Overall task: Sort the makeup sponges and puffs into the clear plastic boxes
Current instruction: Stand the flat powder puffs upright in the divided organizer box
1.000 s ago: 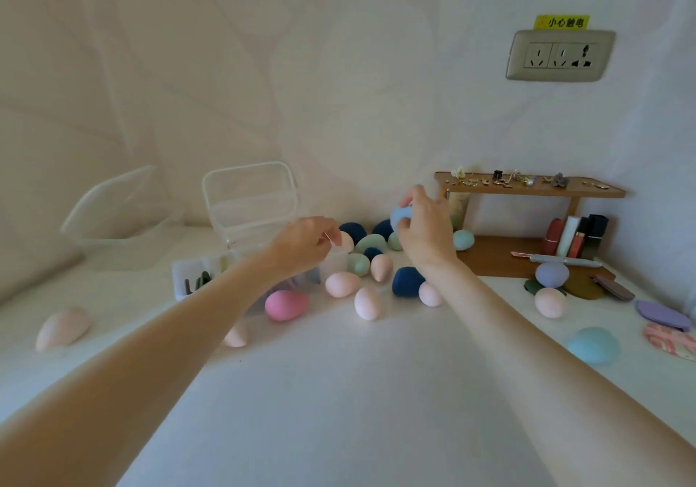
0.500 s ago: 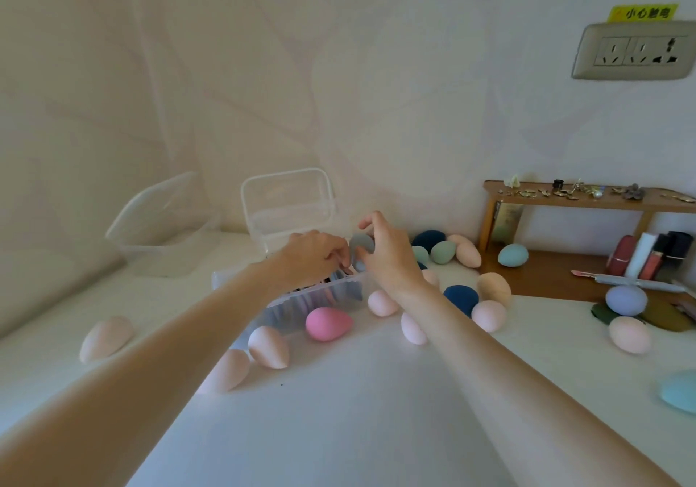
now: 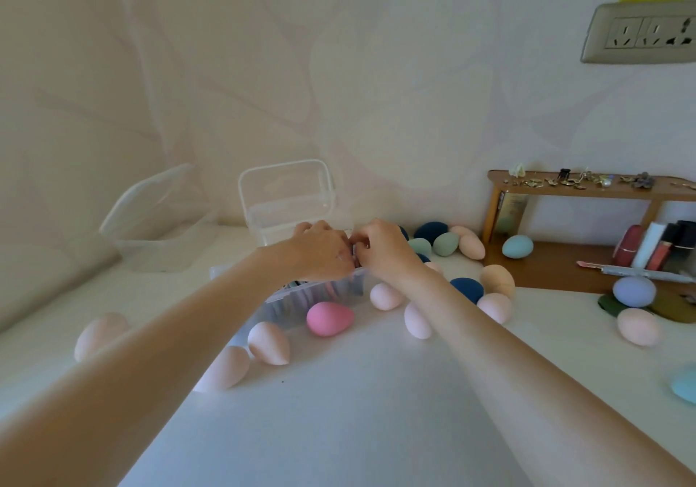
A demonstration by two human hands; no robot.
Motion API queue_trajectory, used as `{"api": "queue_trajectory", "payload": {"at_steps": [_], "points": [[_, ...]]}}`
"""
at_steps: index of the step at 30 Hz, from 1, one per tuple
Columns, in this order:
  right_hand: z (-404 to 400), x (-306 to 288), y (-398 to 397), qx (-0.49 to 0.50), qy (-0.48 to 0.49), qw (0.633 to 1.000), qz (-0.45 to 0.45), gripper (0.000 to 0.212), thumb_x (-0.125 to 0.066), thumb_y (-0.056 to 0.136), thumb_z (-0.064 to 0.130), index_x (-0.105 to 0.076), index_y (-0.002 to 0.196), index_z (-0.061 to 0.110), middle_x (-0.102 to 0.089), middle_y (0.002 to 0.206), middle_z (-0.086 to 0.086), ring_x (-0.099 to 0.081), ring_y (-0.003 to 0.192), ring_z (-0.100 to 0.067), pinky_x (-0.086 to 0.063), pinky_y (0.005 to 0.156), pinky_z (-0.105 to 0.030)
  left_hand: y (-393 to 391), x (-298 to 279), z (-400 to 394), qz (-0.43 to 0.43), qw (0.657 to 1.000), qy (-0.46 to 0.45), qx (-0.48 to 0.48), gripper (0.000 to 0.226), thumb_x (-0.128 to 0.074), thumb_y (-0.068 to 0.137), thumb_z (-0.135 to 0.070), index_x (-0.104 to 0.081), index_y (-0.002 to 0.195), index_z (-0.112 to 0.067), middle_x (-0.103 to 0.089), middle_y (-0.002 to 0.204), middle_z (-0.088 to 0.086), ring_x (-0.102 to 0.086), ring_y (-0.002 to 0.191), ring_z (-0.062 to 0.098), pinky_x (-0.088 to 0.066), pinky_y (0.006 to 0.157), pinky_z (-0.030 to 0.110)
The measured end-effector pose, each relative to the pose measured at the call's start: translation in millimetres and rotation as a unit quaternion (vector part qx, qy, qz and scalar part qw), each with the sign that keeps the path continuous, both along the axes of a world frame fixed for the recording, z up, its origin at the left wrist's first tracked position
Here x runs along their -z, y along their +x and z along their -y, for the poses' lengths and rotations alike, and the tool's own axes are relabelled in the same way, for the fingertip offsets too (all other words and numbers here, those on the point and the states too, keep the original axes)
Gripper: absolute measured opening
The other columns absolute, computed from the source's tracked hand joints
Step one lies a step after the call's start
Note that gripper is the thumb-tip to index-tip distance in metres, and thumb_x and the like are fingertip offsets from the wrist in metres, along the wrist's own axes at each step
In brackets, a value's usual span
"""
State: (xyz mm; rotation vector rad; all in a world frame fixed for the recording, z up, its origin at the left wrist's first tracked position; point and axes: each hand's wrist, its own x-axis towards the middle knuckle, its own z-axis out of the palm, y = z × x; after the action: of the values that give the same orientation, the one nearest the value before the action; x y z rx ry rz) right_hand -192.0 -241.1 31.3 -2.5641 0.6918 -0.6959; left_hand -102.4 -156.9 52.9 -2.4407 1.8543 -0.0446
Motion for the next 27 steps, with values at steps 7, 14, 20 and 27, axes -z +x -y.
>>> {"api": "queue_trajectory", "payload": {"at_steps": [7, 14, 20, 27], "points": [[3.3, 10.8, -0.4, 0.019, 0.006, 0.999, 0.048, 0.019, -0.051, 0.088, 0.007, -0.062, 0.103, 0.002, -0.062, 0.098, -0.011, -0.056, 0.086, -0.024, -0.047, 0.077, -0.035, 6.3, -3.7, -8.3, 0.109, 0.990, 0.014, 0.091, 0.045, -0.021, 0.097, -0.027, -0.061, 0.117, -0.022, -0.053, 0.131, -0.010, -0.031, 0.126, 0.015, -0.011, 0.114, 0.038], [1.0, 8.5, -3.4, 0.013, 0.026, 0.999, 0.044, 0.023, -0.053, 0.088, 0.009, -0.068, 0.083, -0.008, -0.068, 0.087, -0.023, -0.062, 0.085, -0.036, -0.048, 0.076, -0.041, 11.2, -11.2, -12.9, 0.141, 0.982, -0.020, 0.121, 0.049, -0.020, 0.094, -0.030, -0.067, 0.101, -0.020, -0.056, 0.127, -0.013, -0.034, 0.123, 0.012, -0.013, 0.114, 0.035], [-0.3, 9.7, -2.0, 0.021, 0.017, 1.000, 0.001, 0.042, -0.050, 0.091, 0.011, -0.050, 0.049, 0.010, -0.047, 0.060, -0.005, -0.051, 0.074, -0.026, -0.037, 0.064, -0.031, 8.4, -9.4, -0.6, -0.050, 0.996, -0.056, 0.042, 0.035, -0.020, 0.094, -0.036, -0.045, 0.083, -0.014, -0.050, 0.071, 0.003, -0.043, 0.074, 0.021, -0.031, 0.094, 0.034], [-4.6, 5.0, -17.2, -0.017, -0.021, 1.000, -0.010, 0.031, -0.044, 0.089, -0.003, -0.073, 0.097, 0.005, -0.055, 0.114, -0.010, -0.043, 0.112, -0.024, -0.034, 0.091, -0.022, 10.4, -4.8, -5.1, -0.060, 0.989, -0.127, 0.038, 0.034, -0.023, 0.099, -0.020, -0.053, 0.099, -0.006, -0.053, 0.076, 0.003, -0.054, 0.084, 0.026, -0.030, 0.093, 0.034]]}}
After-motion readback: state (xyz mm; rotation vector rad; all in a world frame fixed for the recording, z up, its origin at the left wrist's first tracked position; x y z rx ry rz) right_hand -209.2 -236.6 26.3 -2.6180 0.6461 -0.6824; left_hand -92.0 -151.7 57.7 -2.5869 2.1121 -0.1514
